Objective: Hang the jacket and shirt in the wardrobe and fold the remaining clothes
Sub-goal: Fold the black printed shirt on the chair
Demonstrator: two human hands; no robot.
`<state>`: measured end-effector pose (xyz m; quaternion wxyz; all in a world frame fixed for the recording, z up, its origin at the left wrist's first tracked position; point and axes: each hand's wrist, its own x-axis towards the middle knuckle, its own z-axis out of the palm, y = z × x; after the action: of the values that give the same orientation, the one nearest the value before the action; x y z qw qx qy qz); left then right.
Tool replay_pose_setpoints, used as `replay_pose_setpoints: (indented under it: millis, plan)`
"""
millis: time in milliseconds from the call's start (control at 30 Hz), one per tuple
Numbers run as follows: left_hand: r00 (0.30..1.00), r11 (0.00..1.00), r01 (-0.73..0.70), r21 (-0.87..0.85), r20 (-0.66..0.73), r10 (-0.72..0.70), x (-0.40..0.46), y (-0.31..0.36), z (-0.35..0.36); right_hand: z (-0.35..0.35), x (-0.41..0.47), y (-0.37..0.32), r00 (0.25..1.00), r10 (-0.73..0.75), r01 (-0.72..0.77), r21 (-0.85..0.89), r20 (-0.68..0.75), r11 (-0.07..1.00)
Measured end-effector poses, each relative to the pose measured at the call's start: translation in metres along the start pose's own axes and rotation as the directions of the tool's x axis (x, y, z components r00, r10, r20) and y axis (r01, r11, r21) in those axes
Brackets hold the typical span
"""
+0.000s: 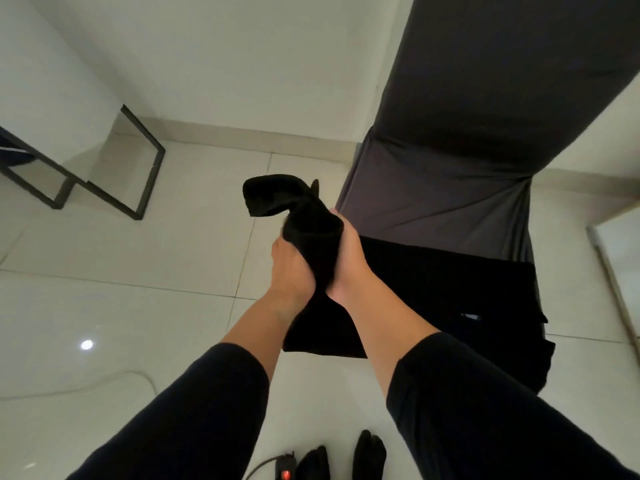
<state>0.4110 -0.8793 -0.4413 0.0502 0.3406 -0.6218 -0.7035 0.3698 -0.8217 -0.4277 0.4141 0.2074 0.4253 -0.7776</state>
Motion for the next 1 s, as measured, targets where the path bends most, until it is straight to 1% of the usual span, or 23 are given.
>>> replay_pose_setpoints:
  millis: [33, 67, 133, 167, 200, 267, 333, 367, 400, 433, 467, 500, 533, 567, 600, 633, 667, 733, 800, 833, 900, 967, 1000]
  plan:
    - [0.994, 0.962, -0.109, 0.251, 0.045, 0.1, 0.001, -0.009, 0.012, -0.014, -0.005, -0.009, 1.0, 0.017, -0.017, 0.059, 0.01, 0.998]
    - [0.973, 0.88, -0.229, 0.416, 0.098, 0.207, -0.002, -0.015, 0.025, -0.03, -0.009, -0.018, 1.0, 0.023, -0.024, 0.084, 0.017, 0.996]
    - [0.927, 0.728, -0.374, 0.575, 0.223, 0.301, -0.011, -0.022, 0.054, -0.065, -0.021, -0.034, 1.0, 0.002, -0.001, 0.077, -0.005, 0.997]
    - [0.912, 0.664, -0.41, 0.625, 0.286, 0.294, -0.017, -0.024, 0.069, -0.083, -0.027, -0.04, 0.999, 0.002, 0.001, 0.069, -0.034, 0.998]
    - [0.903, 0.601, -0.427, 0.676, 0.351, 0.247, -0.019, -0.028, 0.083, -0.102, -0.032, -0.044, 0.996, 0.013, -0.007, 0.066, -0.083, 0.998]
    - [0.893, 0.477, -0.43, 0.766, 0.44, 0.098, -0.021, -0.037, 0.106, -0.14, -0.041, -0.048, 0.974, 0.053, -0.041, 0.057, -0.219, 0.997]
    - [0.89, 0.366, -0.404, 0.838, 0.452, -0.053, -0.022, -0.047, 0.124, -0.17, -0.049, -0.05, 0.945, 0.093, -0.085, 0.036, -0.315, 0.996]
    - [0.897, 0.332, -0.385, 0.861, 0.434, -0.084, -0.023, -0.051, 0.132, -0.181, -0.055, -0.051, 0.923, 0.078, -0.09, -0.012, -0.377, 0.996]
    - [0.911, 0.311, -0.366, 0.877, 0.406, -0.072, -0.025, -0.056, 0.14, -0.191, -0.06, -0.052, 0.893, 0.028, -0.083, -0.103, -0.448, 0.991]
    - [0.923, 0.296, -0.36, 0.885, 0.384, -0.025, -0.028, -0.061, 0.147, -0.203, -0.063, -0.052, 0.853, -0.066, -0.068, -0.236, -0.518, 0.969]
    - [0.924, 0.272, -0.377, 0.885, 0.38, 0.042, -0.032, -0.064, 0.154, -0.218, -0.064, -0.051, 0.798, -0.196, -0.048, -0.384, -0.57, 0.922]
    - [0.903, 0.232, -0.429, 0.873, 0.414, 0.113, -0.036, -0.066, 0.161, -0.231, -0.066, -0.052, 0.726, -0.33, -0.032, -0.509, -0.604, 0.86]
    - [0.857, 0.172, -0.511, 0.842, 0.484, 0.174, -0.04, -0.068, 0.169, -0.245, -0.068, -0.054, 0.642, -0.432, -0.036, -0.588, -0.633, 0.808]
    - [0.795, 0.099, -0.596, 0.797, 0.568, 0.214, -0.043, -0.07, 0.178, -0.258, -0.069, -0.057, 0.57, -0.48, -0.036, -0.603, -0.667, 0.797]
    - [0.734, 0.032, -0.662, 0.749, 0.639, 0.23, -0.046, -0.072, 0.187, -0.268, -0.072, -0.061, 0.523, -0.48, -0.03, -0.578, -0.705, 0.816]
    - [0.691, -0.018, -0.702, 0.712, 0.687, 0.224, -0.047, -0.075, 0.197, -0.275, -0.074, -0.067, 0.508, -0.438, -0.028, -0.523, -0.741, 0.852]
    - [0.672, -0.056, -0.716, 0.695, 0.709, 0.212, -0.046, -0.078, 0.206, -0.28, -0.075, -0.073, 0.515, -0.386, -0.032, -0.467, -0.766, 0.884]
    - [0.678, -0.104, -0.704, 0.703, 0.708, 0.198, -0.042, -0.083, 0.219, -0.289, -0.076, -0.083, 0.53, -0.337, -0.03, -0.414, -0.778, 0.91]
    - [0.685, -0.114, -0.691, 0.714, 0.696, 0.213, -0.035, -0.086, 0.224, -0.293, -0.072, -0.088, 0.497, -0.357, 0.006, -0.409, -0.791, 0.913]
    - [0.675, -0.117, -0.698, 0.706, 0.704, 0.222, -0.033, -0.087, 0.224, -0.295, -0.07, -0.089, 0.48, -0.389, -0.014, -0.45, -0.786, 0.893]
    - [0.646, -0.118, -0.72, 0.684, 0.723, 0.246, -0.031, -0.088, 0.222, -0.297, -0.069, -0.086, 0.483, -0.45, -0.065, -0.544, -0.751, 0.837]
    - [0.628, -0.091, -0.731, 0.676, 0.719, 0.299, -0.033, -0.087, 0.222, -0.298, -0.07, -0.084, 0.474, -0.496, -0.007, -0.566, -0.728, 0.825]
    - [0.619, -0.082, -0.735, 0.673, 0.715, 0.325, -0.035, -0.086, 0.222, -0.298, -0.072, -0.082, 0.454, -0.513, 0.033, -0.561, -0.728, 0.827]
